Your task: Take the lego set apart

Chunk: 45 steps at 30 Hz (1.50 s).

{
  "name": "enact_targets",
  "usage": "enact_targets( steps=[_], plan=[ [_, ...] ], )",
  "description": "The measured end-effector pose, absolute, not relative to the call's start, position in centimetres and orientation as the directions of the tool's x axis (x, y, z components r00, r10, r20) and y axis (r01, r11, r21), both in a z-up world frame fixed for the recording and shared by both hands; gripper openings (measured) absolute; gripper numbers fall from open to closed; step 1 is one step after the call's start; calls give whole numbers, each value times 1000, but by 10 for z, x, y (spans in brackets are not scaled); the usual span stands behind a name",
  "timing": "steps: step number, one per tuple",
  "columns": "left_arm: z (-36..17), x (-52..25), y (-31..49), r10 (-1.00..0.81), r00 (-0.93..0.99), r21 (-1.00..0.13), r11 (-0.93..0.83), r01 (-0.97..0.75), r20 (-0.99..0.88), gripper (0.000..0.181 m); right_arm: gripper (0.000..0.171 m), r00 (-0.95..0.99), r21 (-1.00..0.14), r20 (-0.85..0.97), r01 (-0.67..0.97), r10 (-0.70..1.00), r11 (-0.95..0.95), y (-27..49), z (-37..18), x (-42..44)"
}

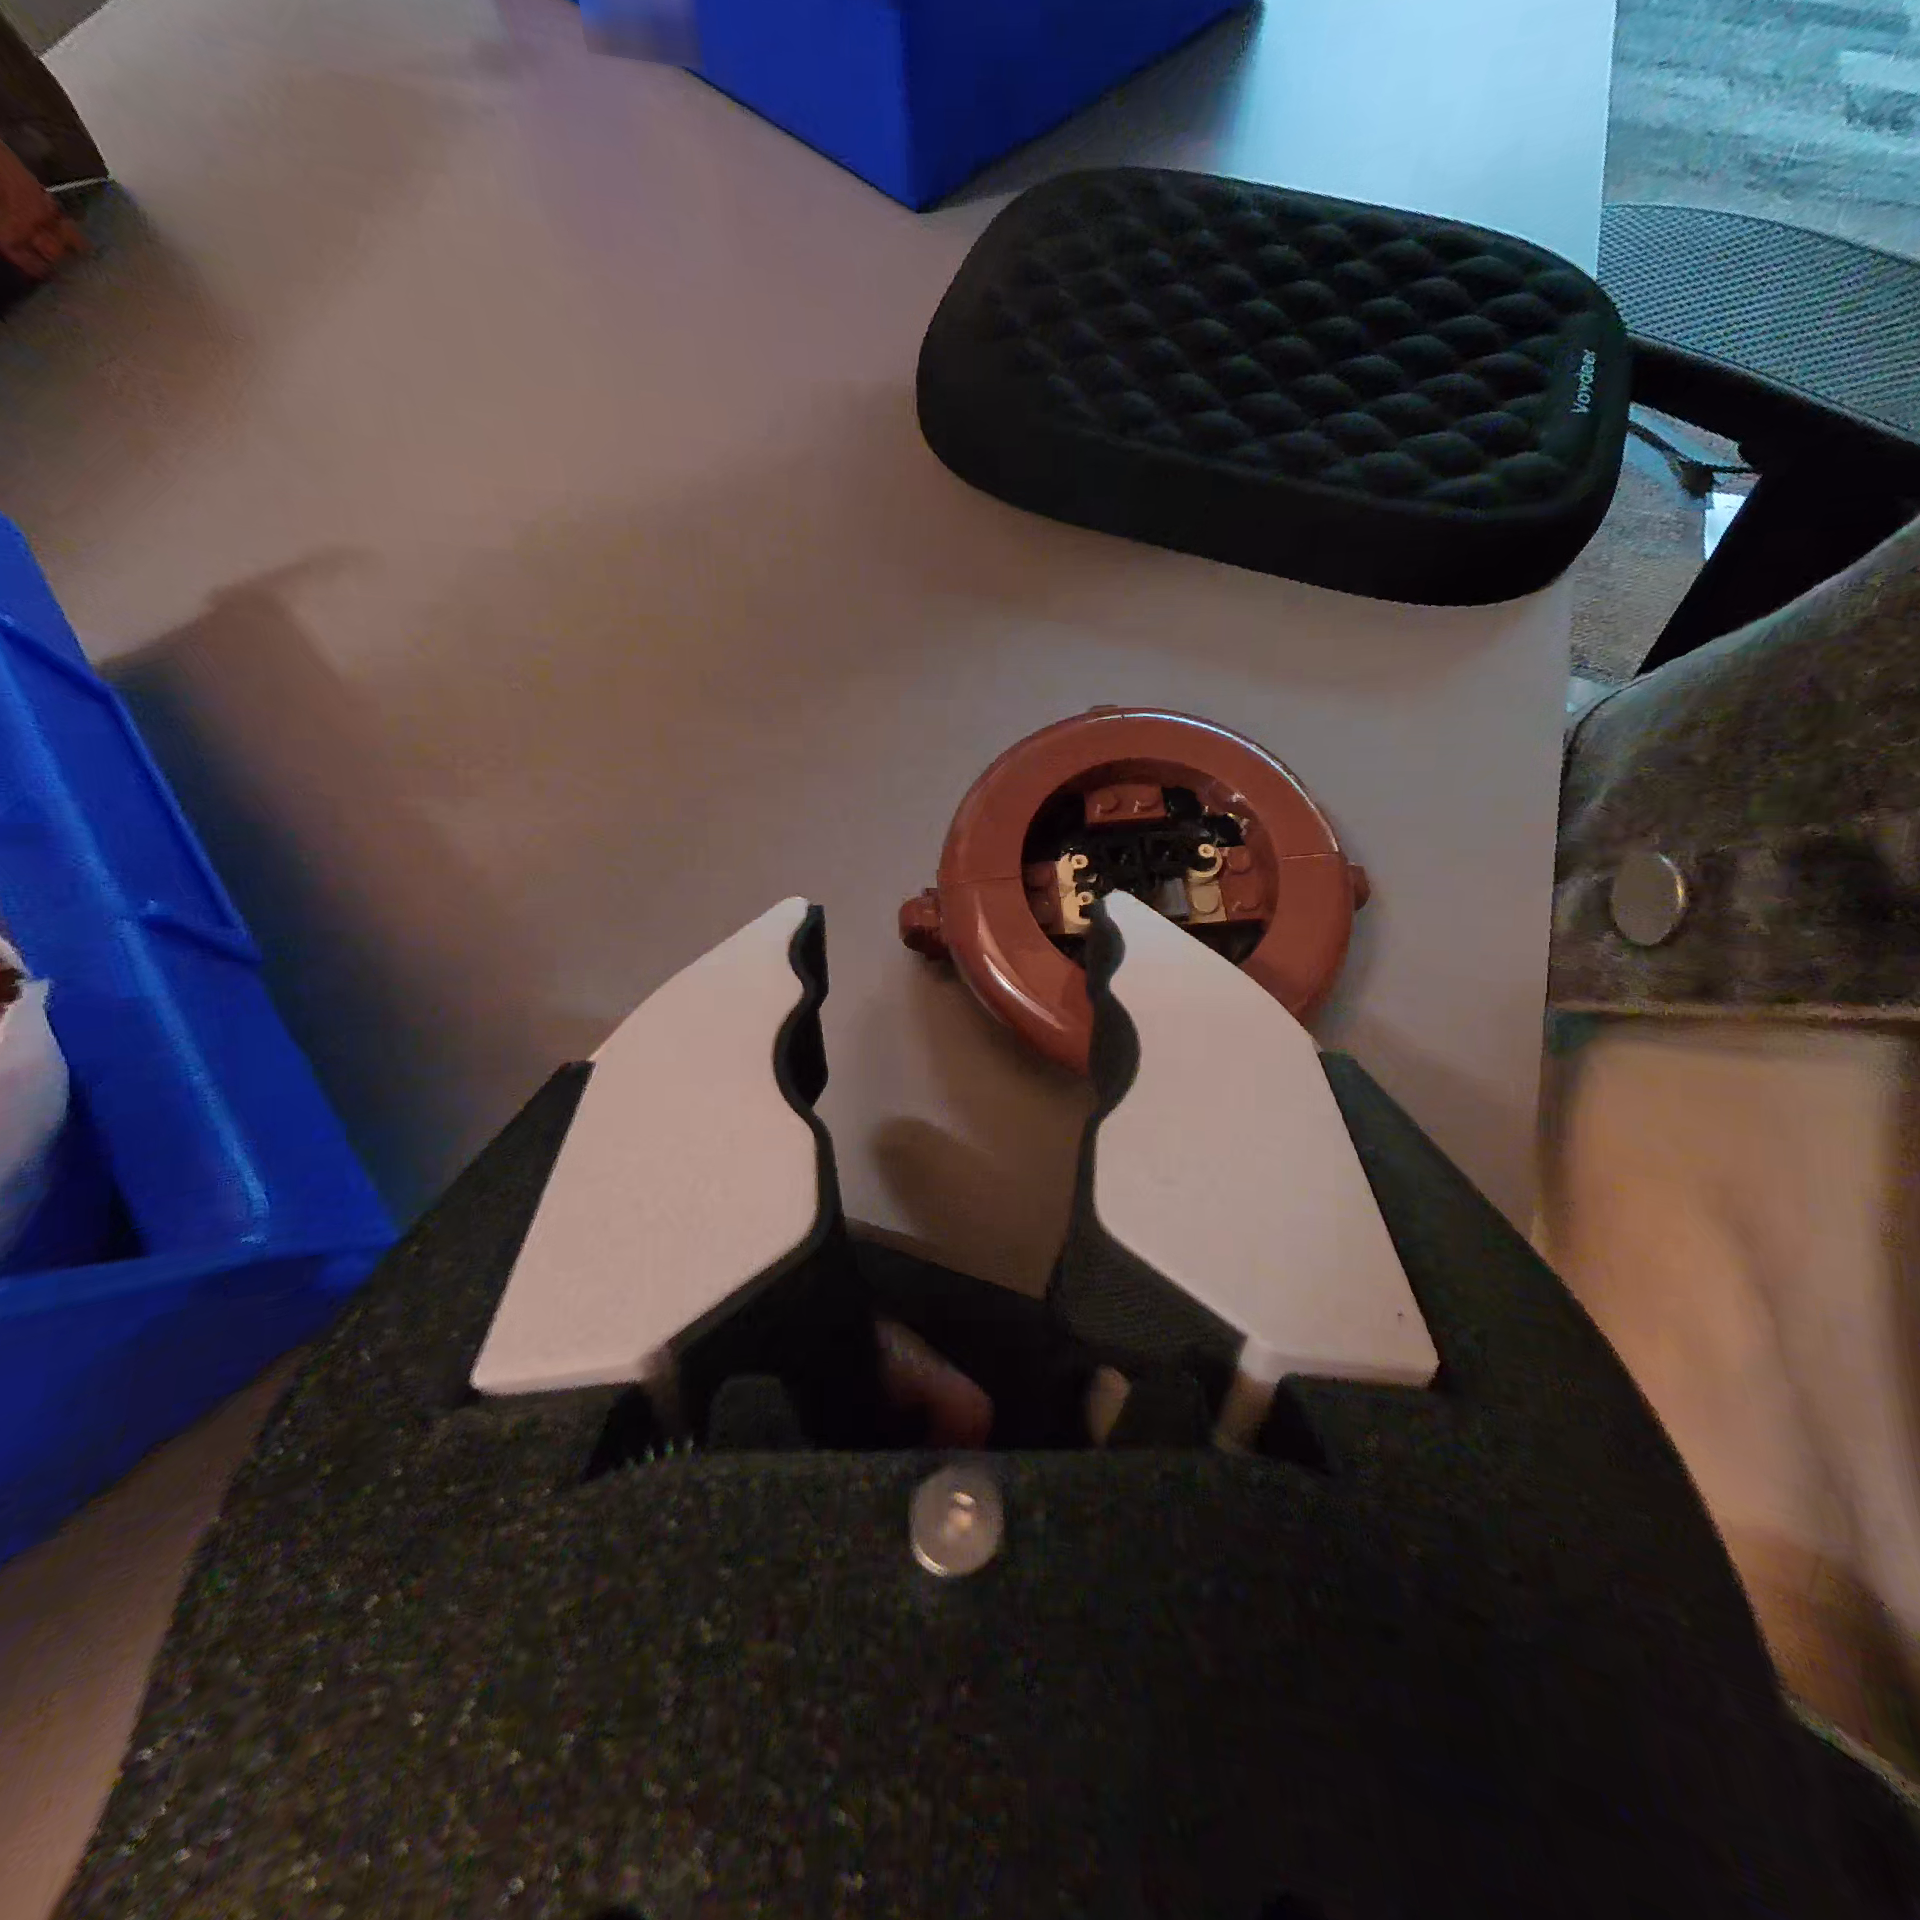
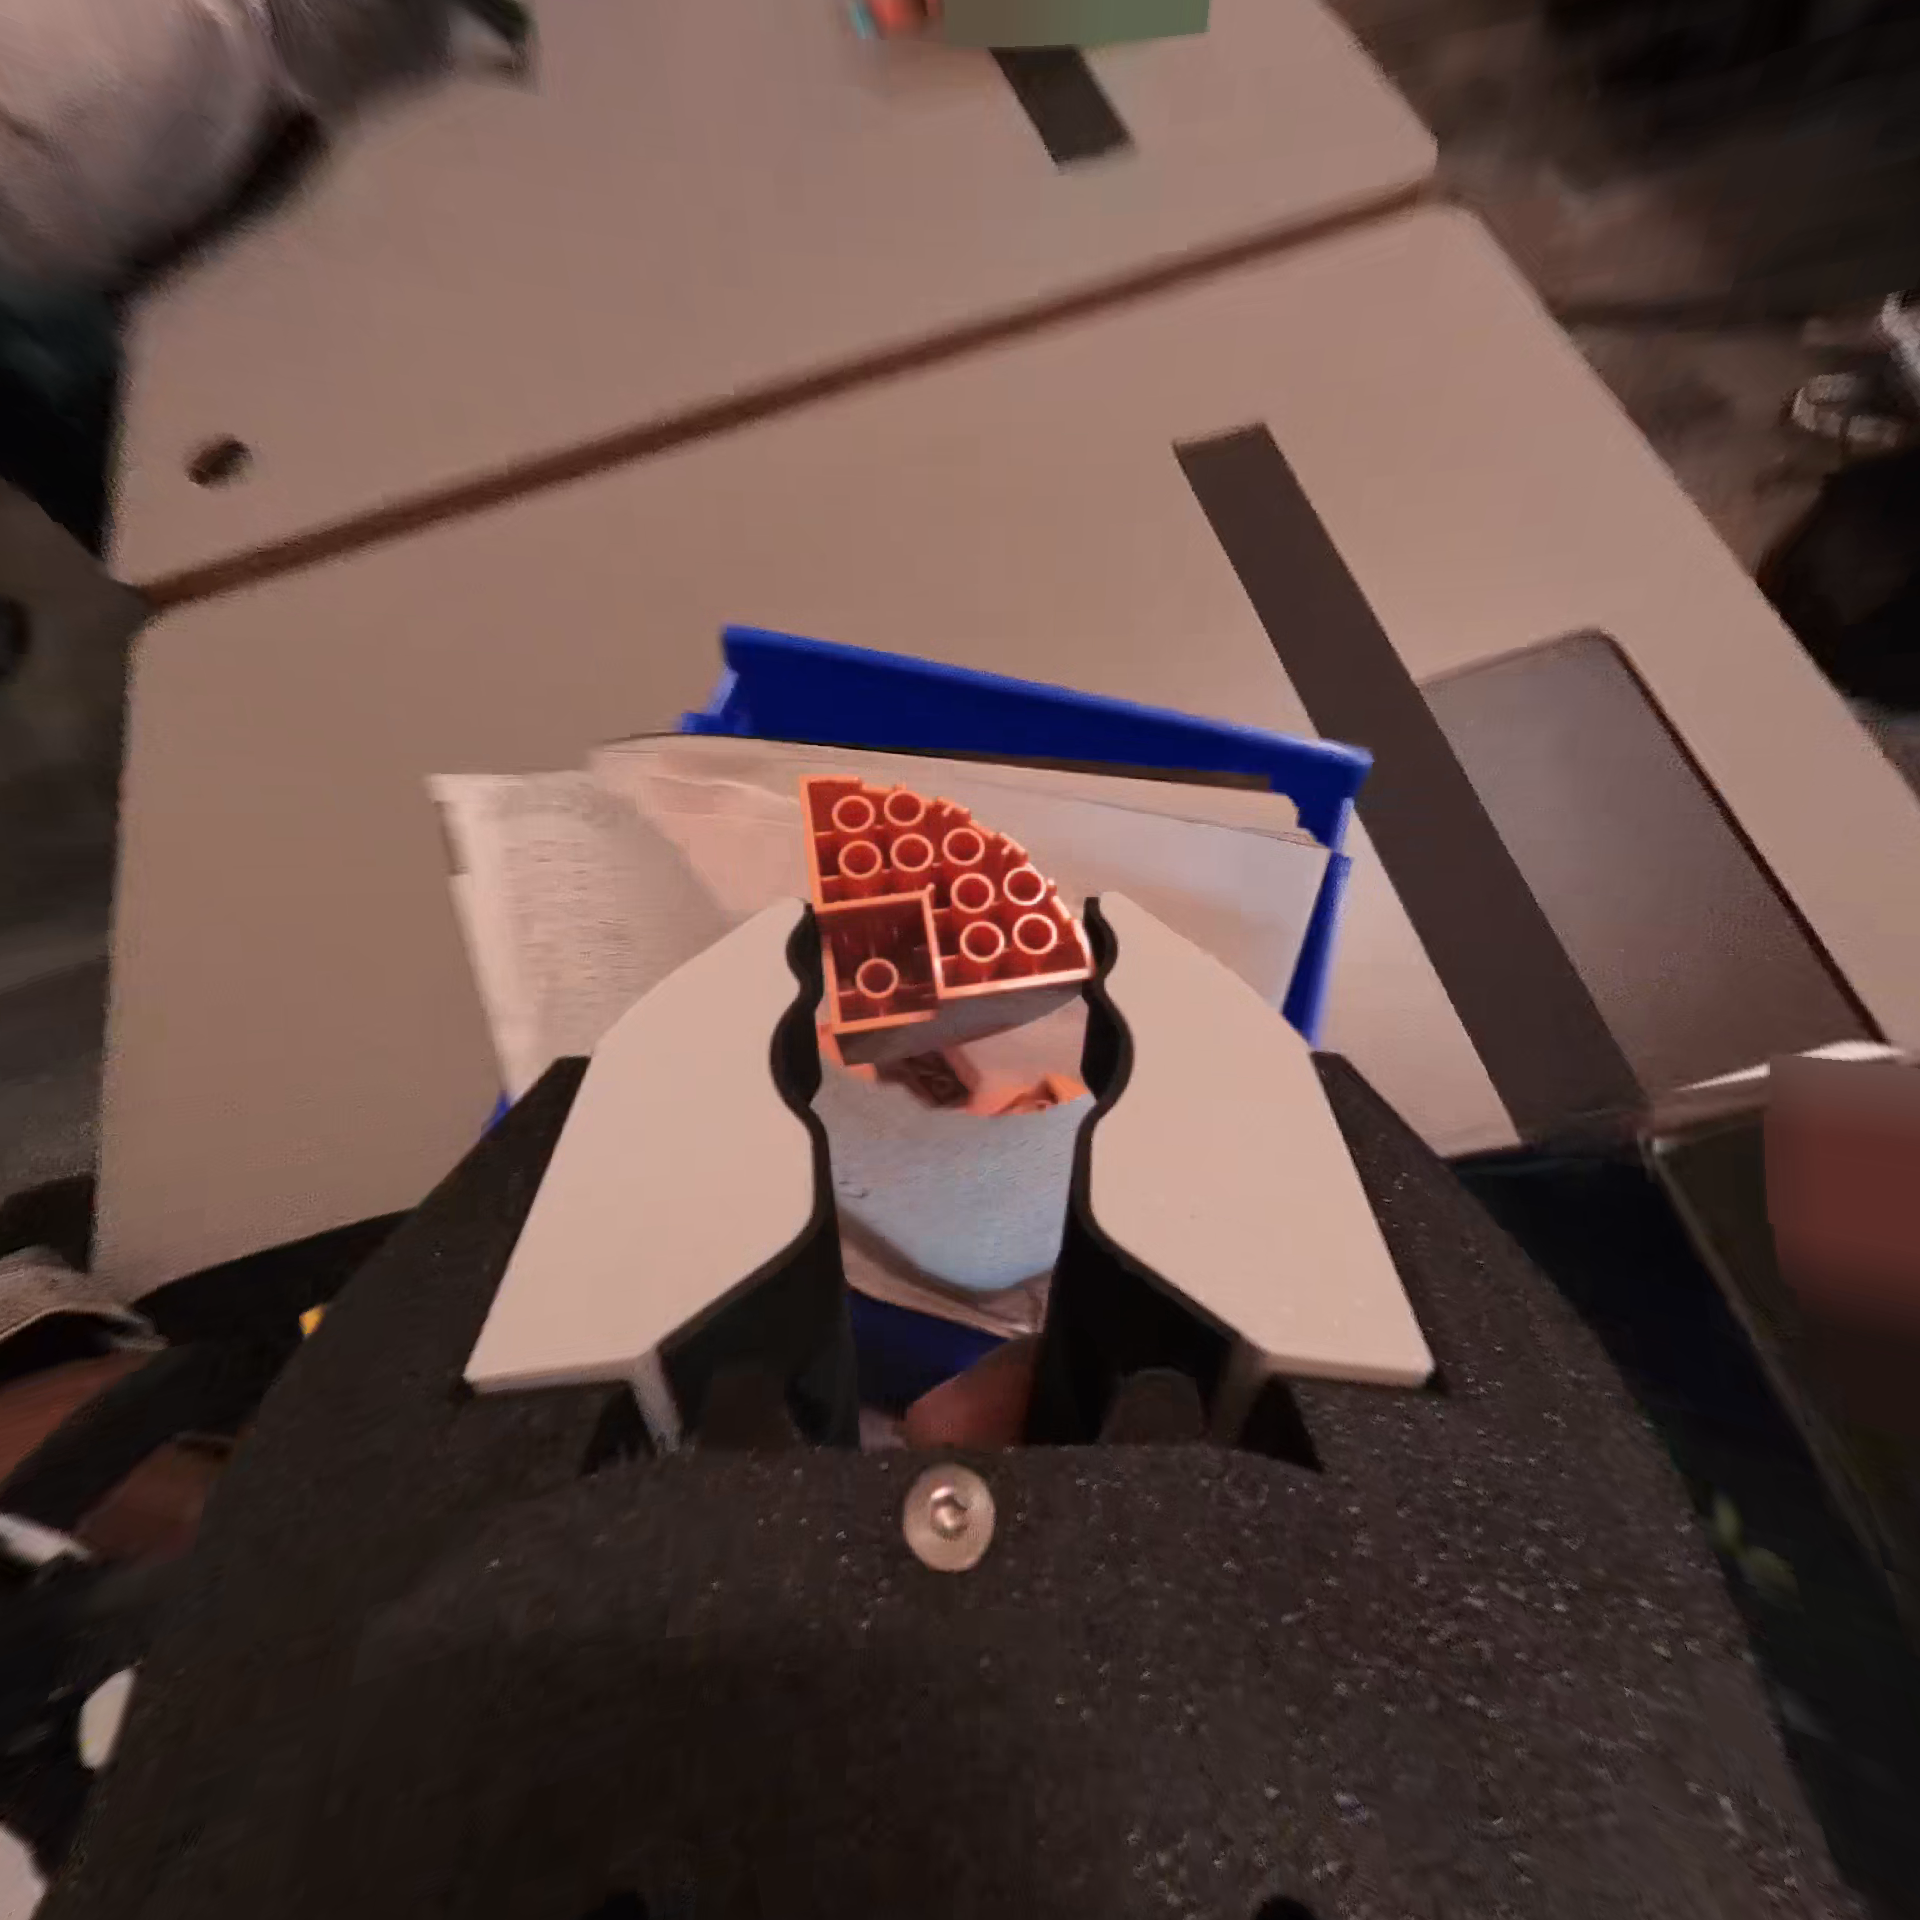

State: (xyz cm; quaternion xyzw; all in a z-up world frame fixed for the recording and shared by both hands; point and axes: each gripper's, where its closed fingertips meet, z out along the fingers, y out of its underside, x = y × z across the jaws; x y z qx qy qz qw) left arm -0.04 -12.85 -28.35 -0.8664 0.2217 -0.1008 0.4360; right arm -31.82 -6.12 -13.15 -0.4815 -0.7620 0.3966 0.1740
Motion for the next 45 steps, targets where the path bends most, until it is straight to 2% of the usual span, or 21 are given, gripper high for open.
enact_targets(
  steps=[4, 8, 11, 14, 18, 21, 24, 26, 28, 30, 33, 36, 38, 42, 45],
  plan=[
    [-279, -1, -129, -473, 881, -818, -507, -271, 1, 48, 48, -465, -653, -147, 709, 873, 268, -62, -165, -329],
    [-275, -1, -129, -472, 881, -837, -492, -241, 24, 47, 72, -479, -537, -165, 777, 862, 329, -64, -181, -313],
    [-273, -2, -129, -467, 884, -842, -487, -234, 24, 47, 80, -481, -586, -154, 748, 863, 312, -64, -166, -312],
    [-271, -4, -128, -458, 888, -849, -480, -220, 28, 47, 81, -517, -729, -127, 627, 847, 274, -72, -125, -302],
    [-268, -2, -130, -471, 882, -859, -461, -220, 27, 49, 88, -631, -826, -44, 459, 774, 327, -98, -94, -220],
    [-264, 4, -134, -516, 857, -872, -427, -240, 17, 56, 89, -681, -836, -9, 407, 732, 368, -113, -113, -135],
    [-256, 13, -144, -569, 822, -888, -363, -283, -29, 64, 89, -707, -821, -37, 425, 707, 382, -122, -154, -55],
    [-263, 20, -152, -596, 803, -849, -411, -331, -25, 73, 92, -744, -788, -60, 445, 665, 426, -131, -192, -7],
    [-277, 24, -156, -599, 800, -795, -471, -382, -29, 84, 99, -772, -729, -24, 448, 635, 517, -133, -235, 25],
    [-285, 31, -154, -595, 802, -773, -487, -407, -47, 88, 98, -794, -680, 14, 438, 607, 588, -136, -268, 41],
    [-292, 26, -146, -547, 828, -738, -507, -445, -123, 88, 91, -800, -690, 22, 422, 600, 588, -141, -289, 41],
    [-293, 28, -145, -554, 821, -731, -502, -463, -139, 80, 84, -788, -687, 13, 441, 616, 578, -138, -300, 36],
    [-294, 30, -147, -567, 812, -732, -496, -467, -134, 73, 82, -780, -702, 6, 443, 626, 558, -138, -299, 35],
    [-293, 30, -147, -572, 811, -735, -496, -461, -123, 72, 78, -761, -716, -21, 464, 649, 521, -137, -298, 33],
    [-279, 26, -146, -531, 837, -781, -464, -418, -133, 65, 76, -707, -743, -86, 515, 702, 428, -130, -284, 29]
  ],
)
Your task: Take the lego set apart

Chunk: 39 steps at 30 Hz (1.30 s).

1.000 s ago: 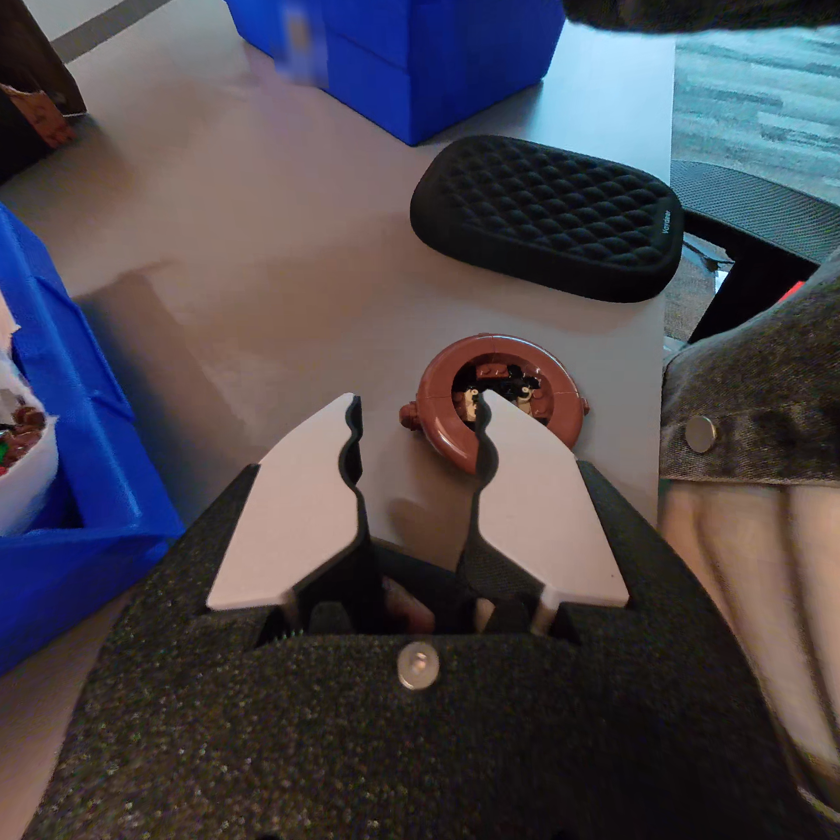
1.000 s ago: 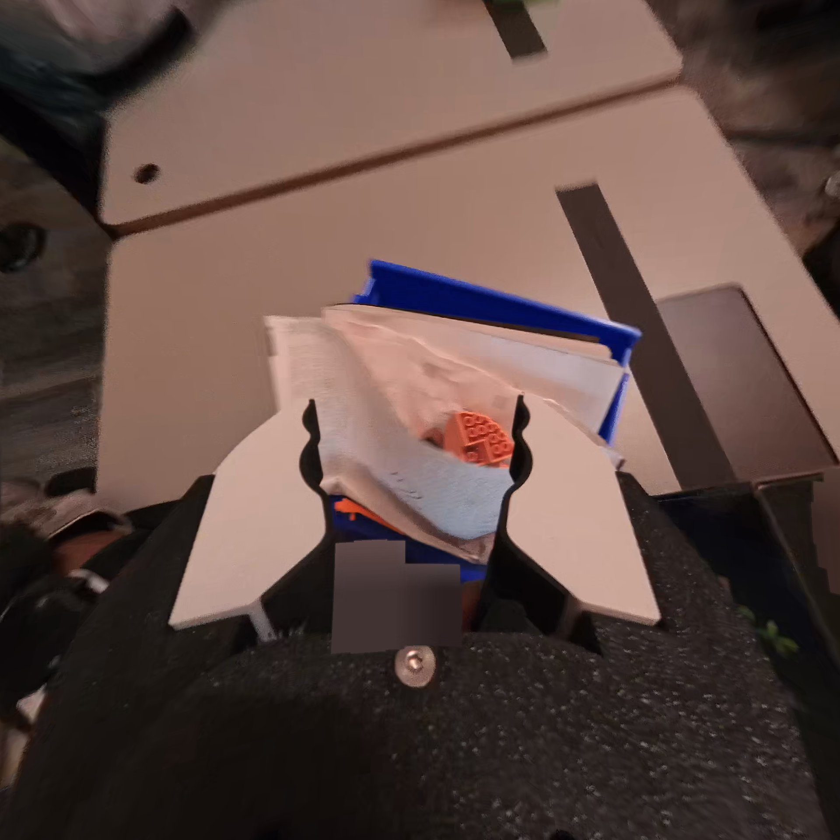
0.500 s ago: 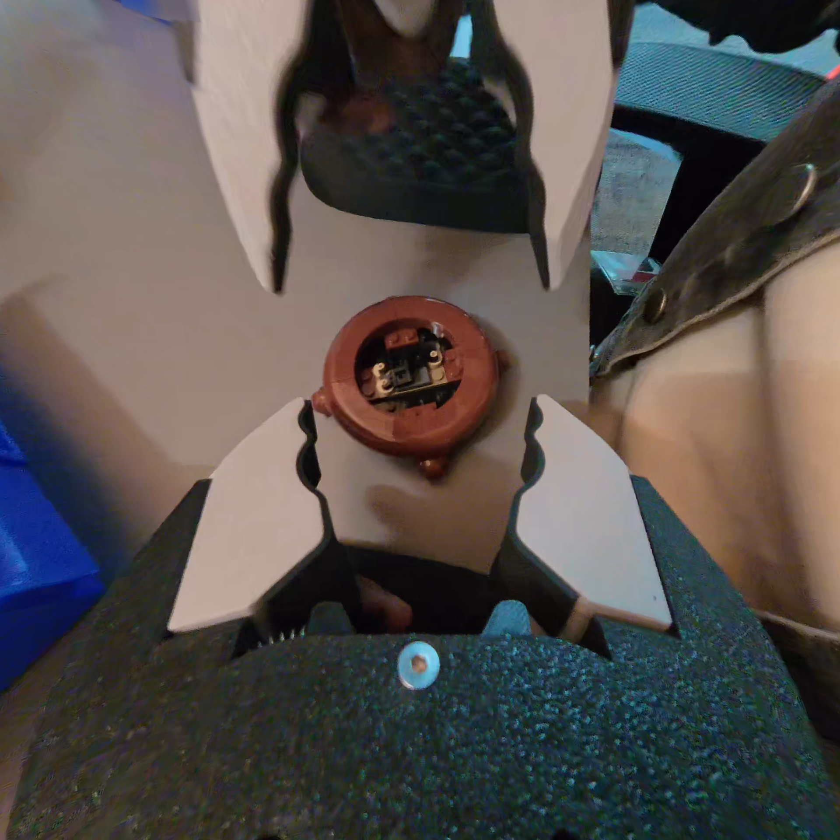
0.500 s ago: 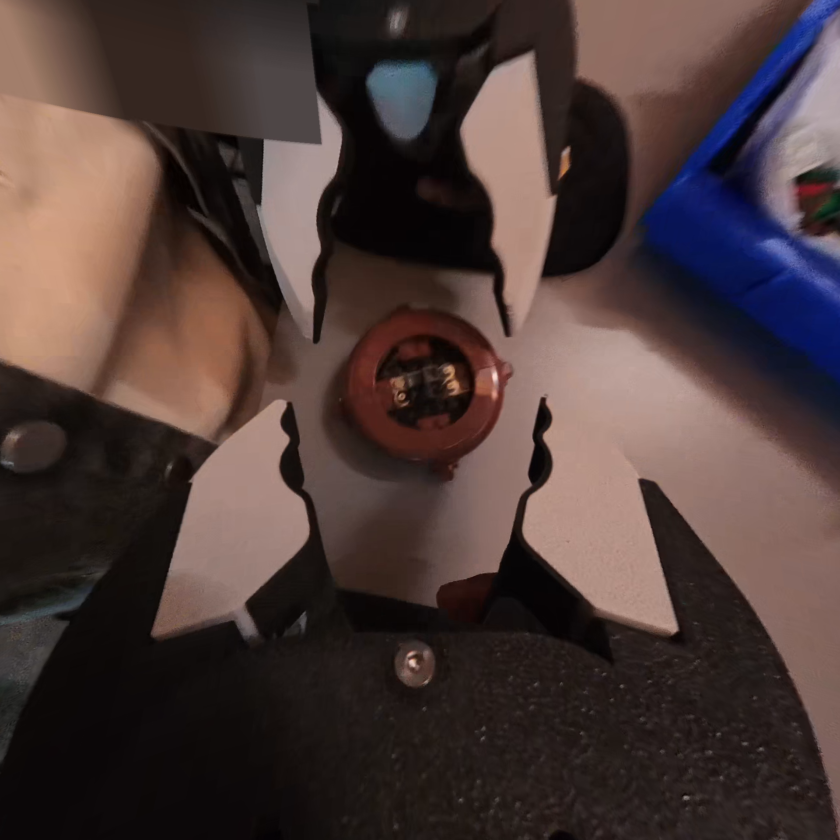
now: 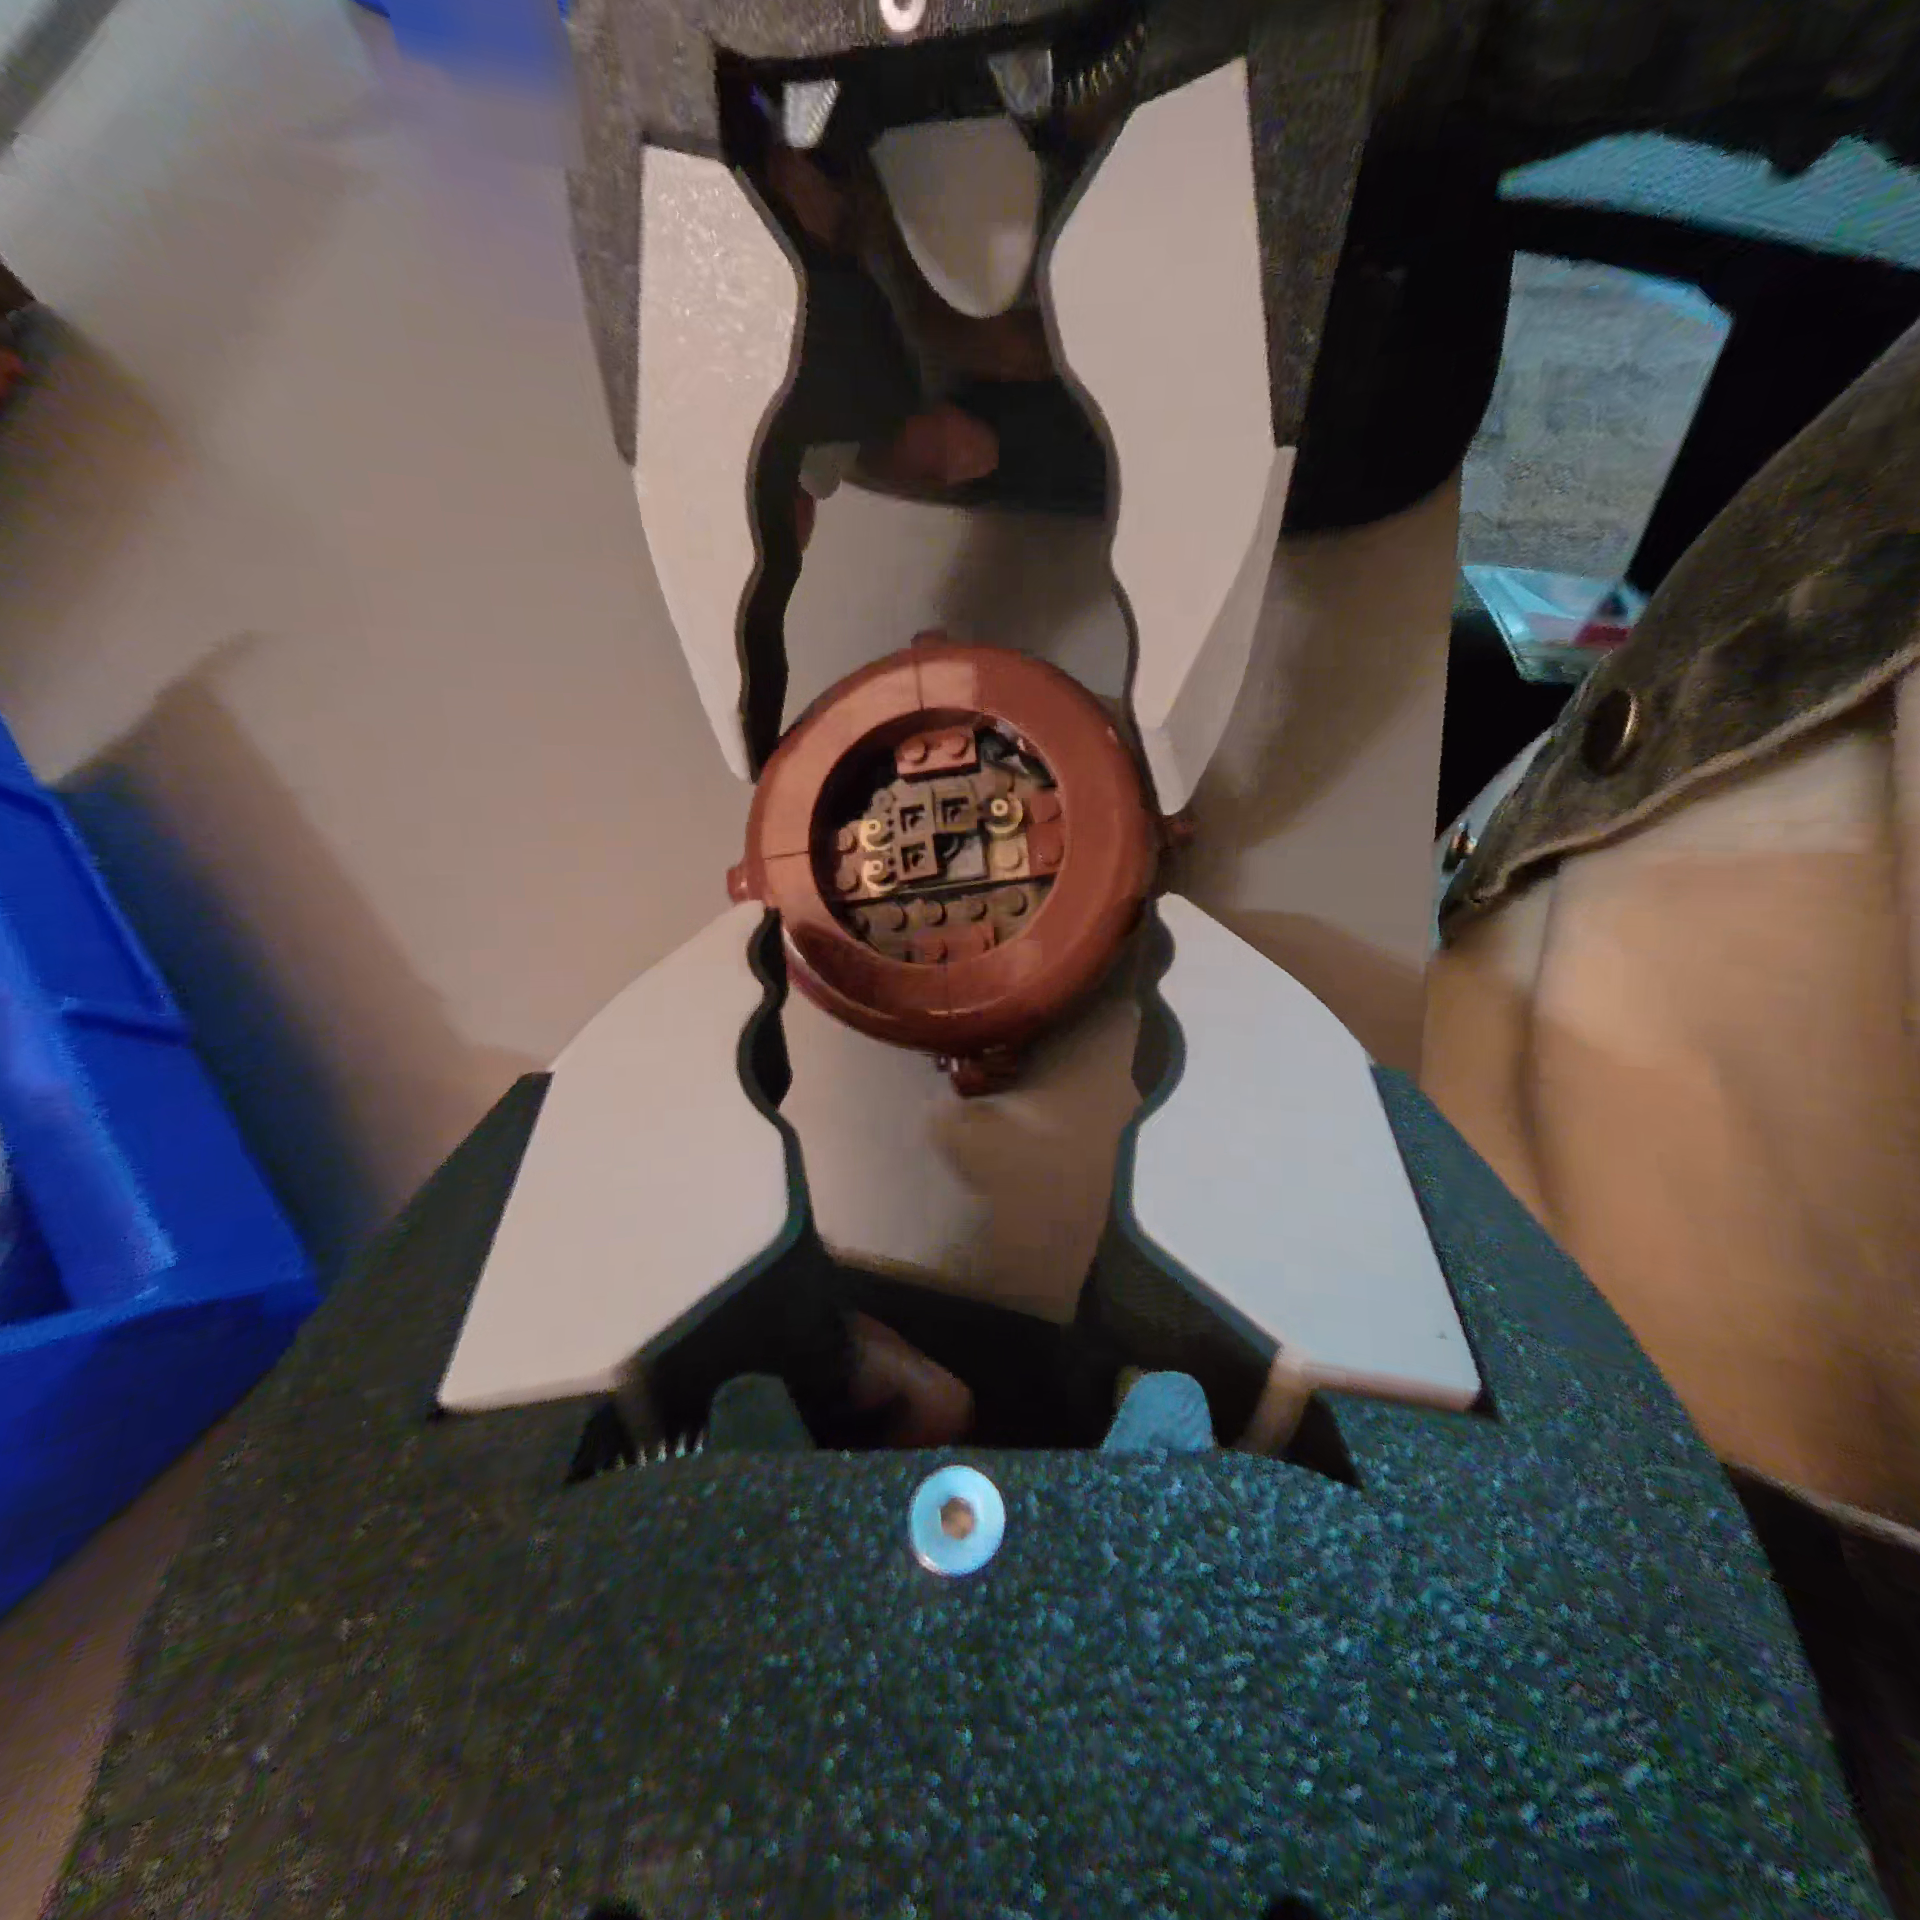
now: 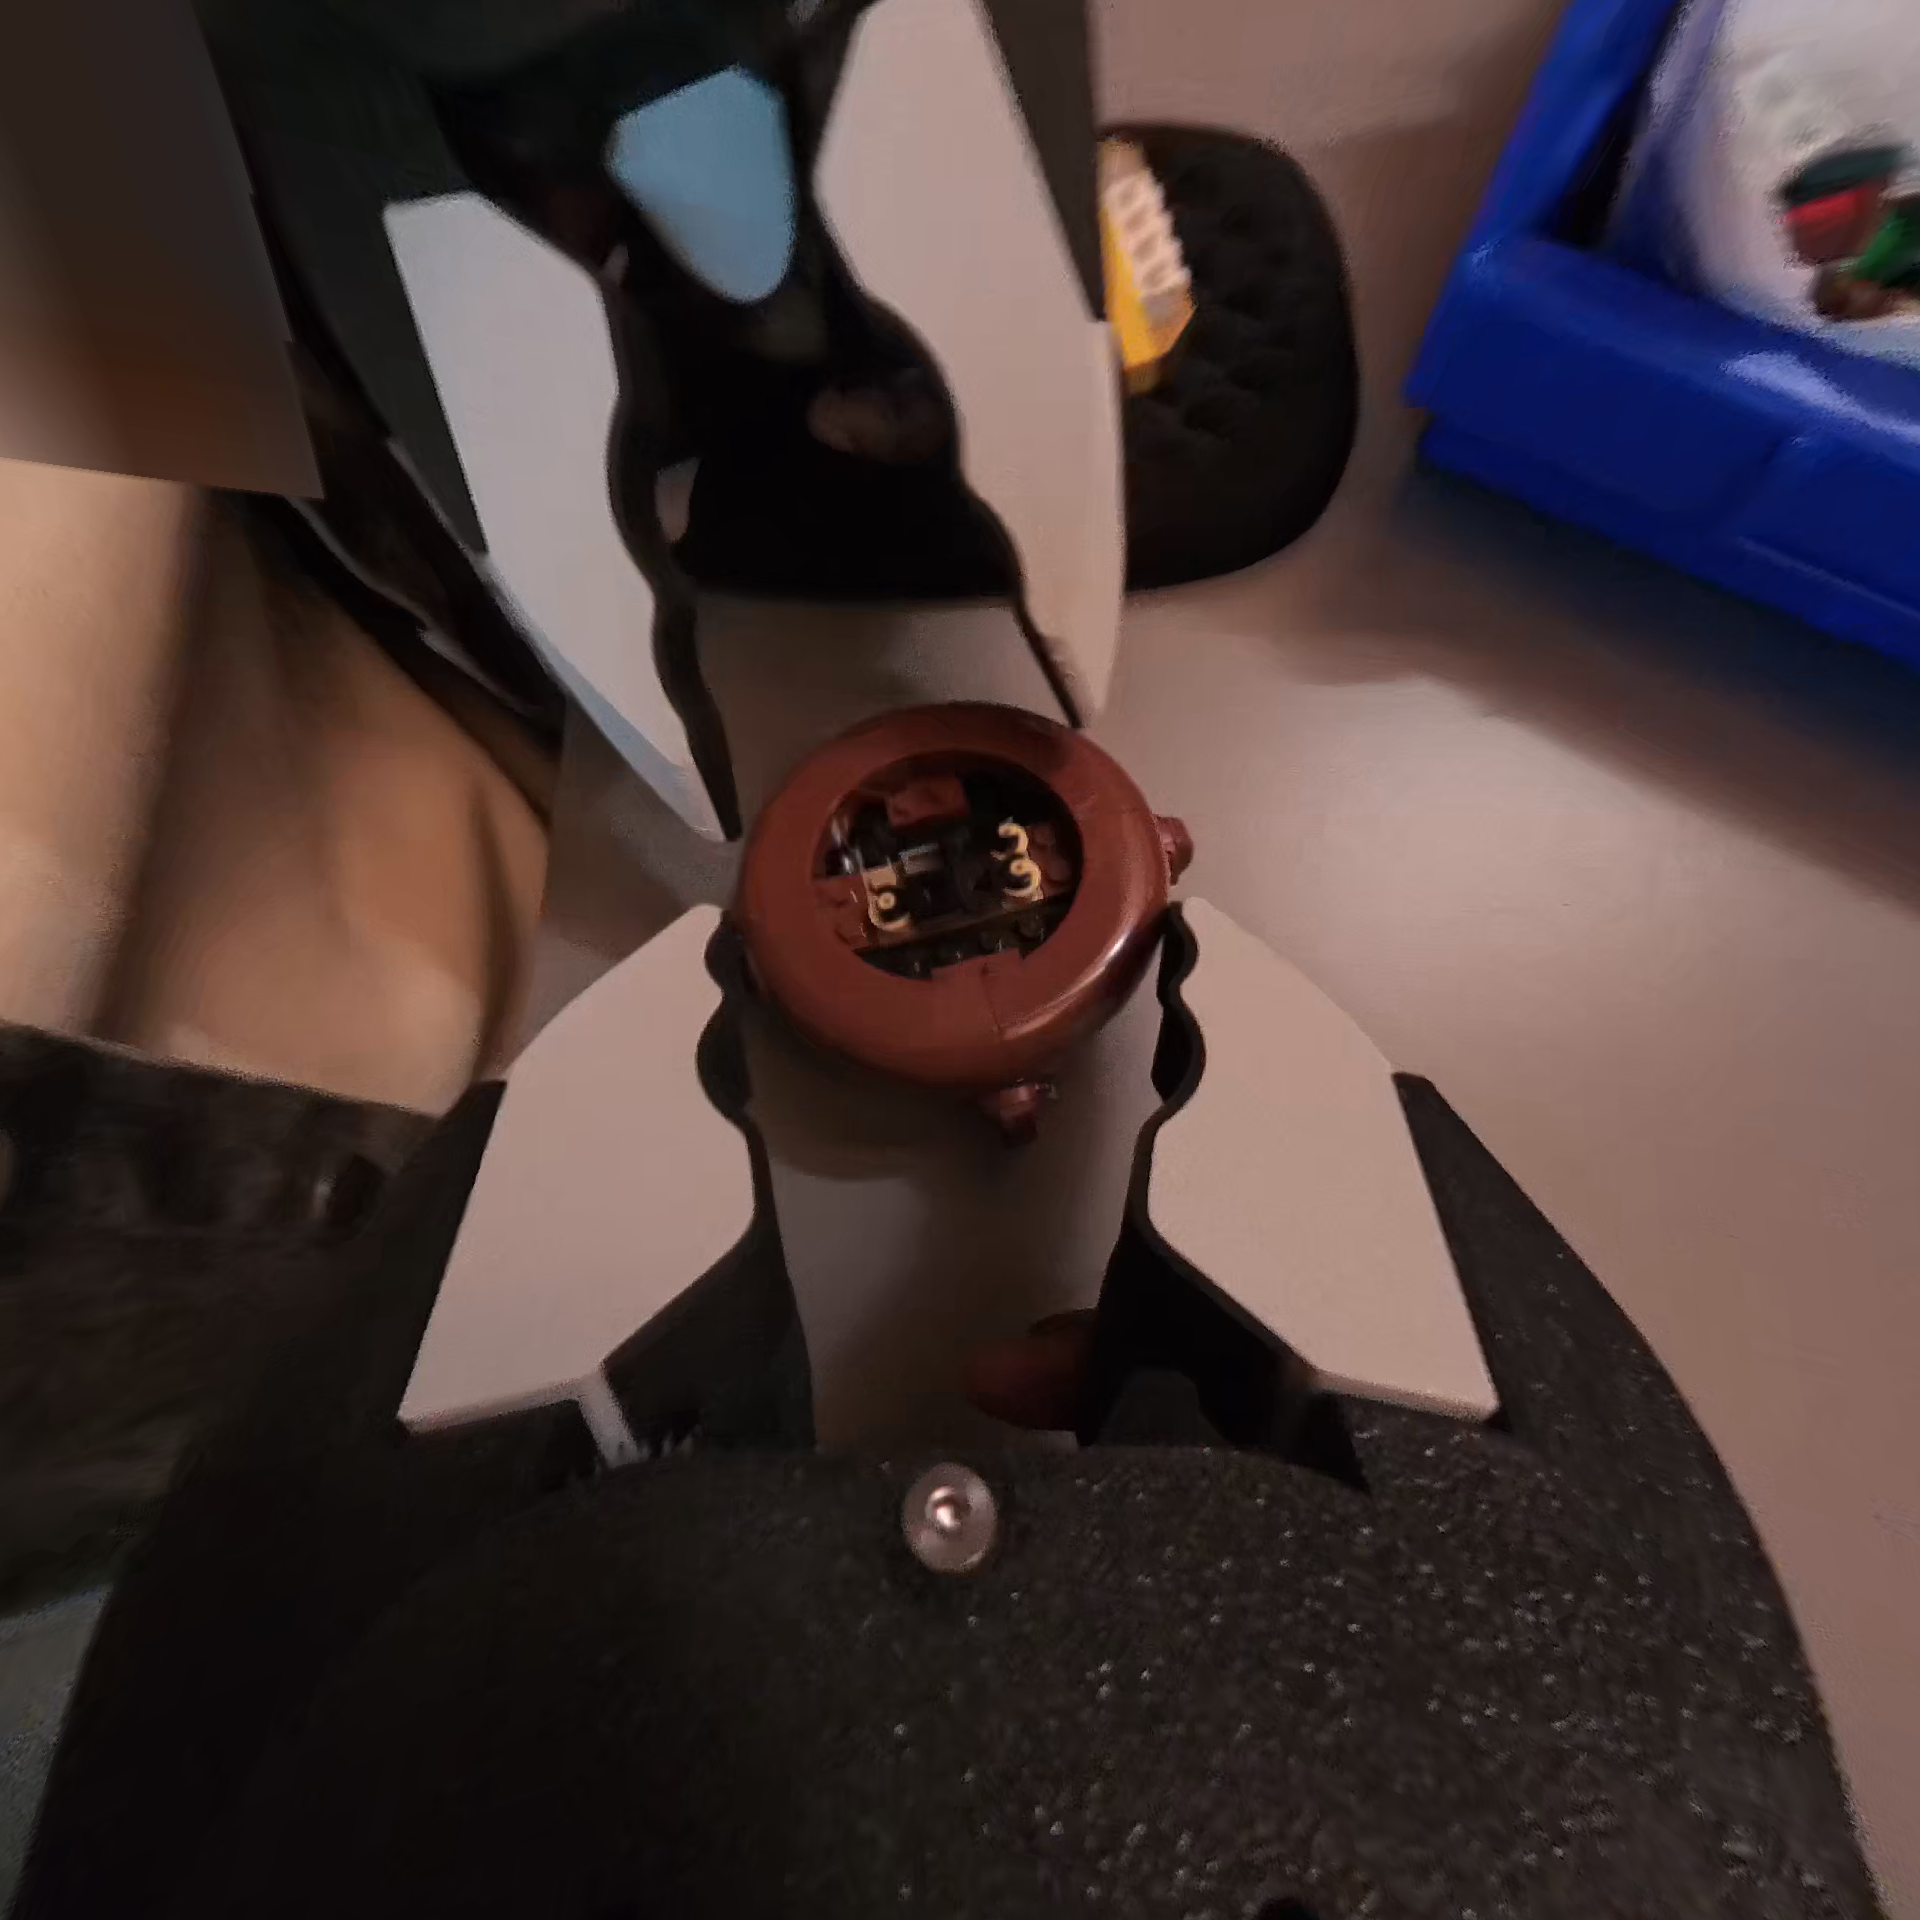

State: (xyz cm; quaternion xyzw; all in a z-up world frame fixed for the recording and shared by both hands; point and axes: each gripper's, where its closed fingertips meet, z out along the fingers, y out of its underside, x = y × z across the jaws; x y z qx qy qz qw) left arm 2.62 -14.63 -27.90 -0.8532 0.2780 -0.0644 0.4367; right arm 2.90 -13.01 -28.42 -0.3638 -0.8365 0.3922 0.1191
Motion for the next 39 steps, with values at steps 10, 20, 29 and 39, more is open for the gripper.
enact_targets(
  steps=[10, 20, 29, 39],
  plan=[
    [-270, 27, -136, -490, 849, -801, -418, -428, -198, 23, 30, -536, -626, -64, 678, 842, 384, -108, -277, 24],
    [-286, 29, -123, -494, 824, -745, -432, -508, -276, 10, 23, -494, -477, -10, 767, 869, 430, -102, -298, 16],
    [-290, 30, -122, -502, 845, -757, -476, -449, -186, 1, 15, -491, -613, 241, 591, 837, 523, -100, -295, 6],
    [-291, 25, -118, -473, 877, -769, -526, -364, -91, 0, 0, -495, -594, 628, 193, 600, 781, -118, -265, 2]
  ],
)
